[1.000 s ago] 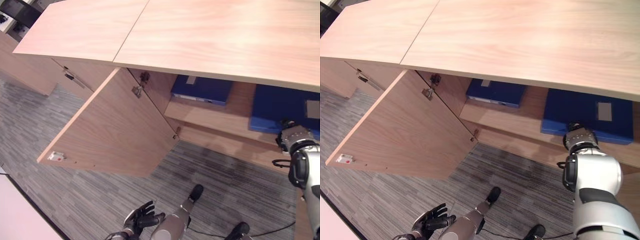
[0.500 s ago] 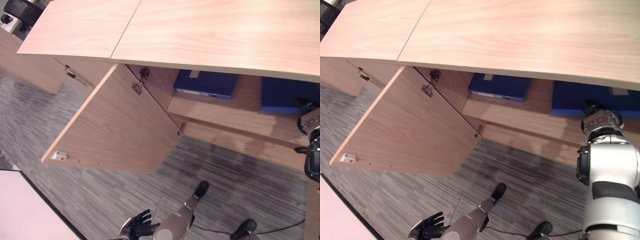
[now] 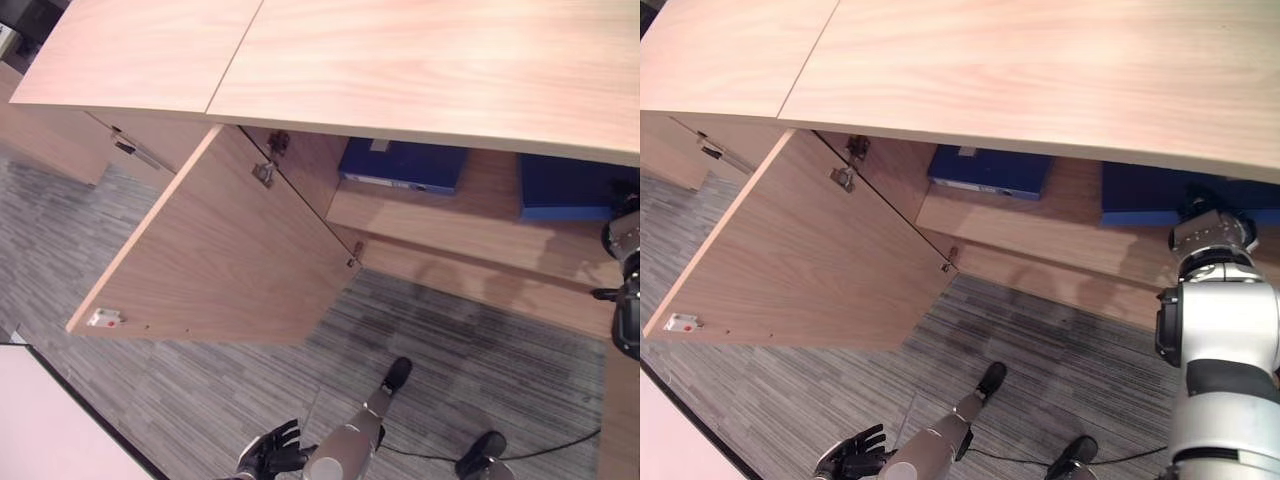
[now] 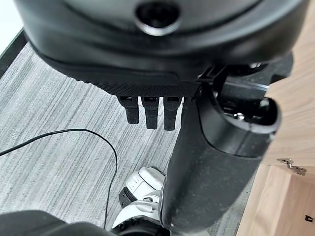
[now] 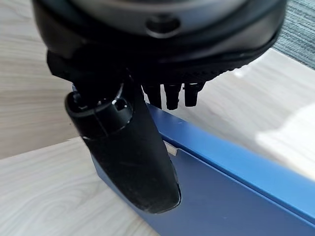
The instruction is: Put the empty folder in the office cabinet
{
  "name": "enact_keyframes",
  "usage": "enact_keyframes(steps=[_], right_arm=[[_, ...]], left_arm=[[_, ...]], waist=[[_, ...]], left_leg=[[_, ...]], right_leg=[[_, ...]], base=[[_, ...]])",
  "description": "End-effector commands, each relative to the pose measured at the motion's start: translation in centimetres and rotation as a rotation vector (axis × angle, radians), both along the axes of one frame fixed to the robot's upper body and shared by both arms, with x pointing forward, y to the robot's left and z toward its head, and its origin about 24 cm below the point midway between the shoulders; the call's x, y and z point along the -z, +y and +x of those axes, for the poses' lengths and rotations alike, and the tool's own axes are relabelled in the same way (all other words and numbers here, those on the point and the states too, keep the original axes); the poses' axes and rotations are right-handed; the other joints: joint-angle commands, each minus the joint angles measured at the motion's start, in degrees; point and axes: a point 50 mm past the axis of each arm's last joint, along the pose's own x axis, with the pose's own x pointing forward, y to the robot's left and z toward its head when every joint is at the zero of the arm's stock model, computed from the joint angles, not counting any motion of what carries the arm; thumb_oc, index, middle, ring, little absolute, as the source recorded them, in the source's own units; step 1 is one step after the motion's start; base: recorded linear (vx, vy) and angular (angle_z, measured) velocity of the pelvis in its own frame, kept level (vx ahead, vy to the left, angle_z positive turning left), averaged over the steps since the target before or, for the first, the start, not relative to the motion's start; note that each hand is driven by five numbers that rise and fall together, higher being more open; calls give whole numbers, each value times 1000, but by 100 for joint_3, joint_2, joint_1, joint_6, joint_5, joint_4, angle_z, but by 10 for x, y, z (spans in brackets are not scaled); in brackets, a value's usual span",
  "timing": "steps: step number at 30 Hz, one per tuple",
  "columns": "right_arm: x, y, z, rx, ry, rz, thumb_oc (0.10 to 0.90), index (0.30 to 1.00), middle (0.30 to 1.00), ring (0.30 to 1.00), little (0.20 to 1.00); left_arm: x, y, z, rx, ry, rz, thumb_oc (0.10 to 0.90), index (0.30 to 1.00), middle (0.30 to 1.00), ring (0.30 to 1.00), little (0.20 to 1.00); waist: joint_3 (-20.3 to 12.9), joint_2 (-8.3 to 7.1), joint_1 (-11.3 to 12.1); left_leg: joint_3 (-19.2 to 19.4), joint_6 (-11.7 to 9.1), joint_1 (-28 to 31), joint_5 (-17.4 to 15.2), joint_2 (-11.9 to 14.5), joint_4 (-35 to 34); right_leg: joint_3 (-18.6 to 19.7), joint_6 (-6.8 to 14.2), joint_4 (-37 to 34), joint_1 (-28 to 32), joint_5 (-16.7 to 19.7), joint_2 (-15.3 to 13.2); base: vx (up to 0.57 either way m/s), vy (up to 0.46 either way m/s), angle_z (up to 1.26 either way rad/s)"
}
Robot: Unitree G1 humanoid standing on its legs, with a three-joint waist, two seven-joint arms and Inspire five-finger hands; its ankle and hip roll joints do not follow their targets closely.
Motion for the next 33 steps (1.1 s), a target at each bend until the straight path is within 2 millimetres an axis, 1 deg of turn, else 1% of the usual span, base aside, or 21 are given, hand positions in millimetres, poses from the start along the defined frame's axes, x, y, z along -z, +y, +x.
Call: enact_keyframes(steps=[1, 5, 10, 12, 14, 16, 18, 19, 22, 25, 26, 28, 29, 31, 33], right_arm=[[-152, -4, -11, -14, -461, -392, 800, 900, 900, 900, 900], [-157, -4, -13, -20, -455, -425, 800, 900, 900, 900, 900], [-163, 7, -6, -65, -438, -471, 800, 900, 900, 900, 900], [-166, 21, 3, -111, -446, -486, 800, 900, 900, 900, 900], [-167, 29, 7, -134, -449, -495, 800, 900, 900, 900, 900], [-165, 40, 15, -167, -458, -491, 800, 900, 900, 900, 900], [-165, 42, 15, -169, -463, -486, 800, 900, 900, 900, 900], [-164, 47, 18, -179, -467, -480, 800, 900, 900, 900, 900], [-157, 54, 24, -200, -465, -459, 800, 900, 900, 900, 900], [-155, 62, 29, -220, -475, -445, 800, 900, 900, 900, 900], [-151, 67, 32, -230, -475, -436, 800, 900, 900, 900, 900], [-145, 69, 34, -230, -474, -416, 800, 900, 900, 900, 900], [-145, 69, 34, -230, -474, -416, 800, 900, 900, 900, 900], [-136, 67, 35, -223, -460, -390, 800, 900, 900, 900, 900], [-126, 66, 37, -221, -438, -374, 800, 900, 900, 900, 900]], left_arm=[[-2, 21, -2, 51, 0, 75, 800, 900, 900, 900, 900], [-1, 24, -4, 64, 11, 91, 800, 900, 900, 900, 900], [-3, 31, -4, 48, 9, 101, 800, 900, 900, 900, 900], [-2, 28, -4, 53, 8, 94, 800, 900, 900, 900, 900], [-2, 26, -4, 49, 9, 90, 800, 900, 900, 900, 900], [-4, 29, 1, 32, -8, 94, 800, 900, 900, 900, 900], [-4, 30, 2, 30, -10, 96, 800, 900, 900, 900, 900], [-3, 29, 2, 34, -8, 100, 800, 900, 900, 900, 900], [-4, 31, 5, 31, -7, 112, 800, 900, 900, 900, 900], [-4, 32, 6, 31, -9, 119, 800, 900, 900, 900, 900], [-4, 32, 8, 31, -11, 126, 800, 900, 900, 900, 900], [-4, 33, 11, 31, -15, 133, 800, 900, 900, 900, 900], [-4, 33, 11, 31, -15, 133, 800, 900, 900, 900, 900], [-6, 34, 14, 29, -25, 140, 800, 900, 900, 900, 900], [-6, 35, 14, 26, -24, 146, 800, 900, 900, 900, 900]], waist=[[236, -156, 147], [237, -214, 178], [214, -229, 226], [209, -259, 255], [210, -268, 265], [216, -296, 292], [215, -314, 291], [217, -365, 318], [227, -436, 358], [236, -512, 402], [243, -565, 423], [249, -629, 462], [248, -630, 459], [247, -673, 486], [246, -686, 491]], left_leg=[[-142, -241, 647, -1078, -29, -75], [-175, -254, 647, -1076, -25, -75], [-176, -264, 618, -1062, -31, -75], [-188, -263, 607, -1052, -28, -75], [-210, -258, 615, -1050, -23, -75], [-253, -253, 629, -1037, 5, -75], [-277, -251, 634, -1040, 8, -75], [-316, -245, 635, -1046, 7, -75], [-394, -233, 645, -1046, 3, -75], [-457, -223, 644, -1041, -8, -75], [-493, -213, 643, -1039, -19, -75], [-565, -196, 646, -1028, -41, -75], [-568, -196, 646, -1027, -43, -75], [-624, -185, 641, -1021, -70, -75], [-645, -172, 641, -1022, -93, -75]], right_leg=[[-235, 103, -1672, 1295, 211, 518], [-272, 106, -1680, 1311, 223, 526], [-284, 106, -1711, 1294, 250, 524], [-279, 97, -1715, 1287, 254, 541], [-279, 88, -1707, 1307, 235, 554], [-310, 79, -1681, 1337, 206, 575], [-326, 77, -1661, 1342, 195, 578], [-371, 74, -1632, 1360, 174, 584], [-439, 72, -1597, 1401, 155, 587], [-502, 72, -1581, 1447, 140, 582], [-545, 68, -1559, 1465, 130, 581], [-623, 69, -1525, 1501, 122, 566], [-626, 70, -1524, 1503, 121, 565], [-703, 73, -1485, 1532, 103, 545], [-720, 66, -1477, 1544, 95, 543]], base=[[0, 0, 0], [0, 0, 0], [-2, 6, 3], [0, 0, 0], [0, 0, 0], [17, 3, 5], [11, -6, 9], [7, -7, 12], [7, -12, 20], [0, 0, 14], [4, 11, 21], [5, 14, 19], [3, 25, 13], [2, 30, 15], [-2, 30, 13]])
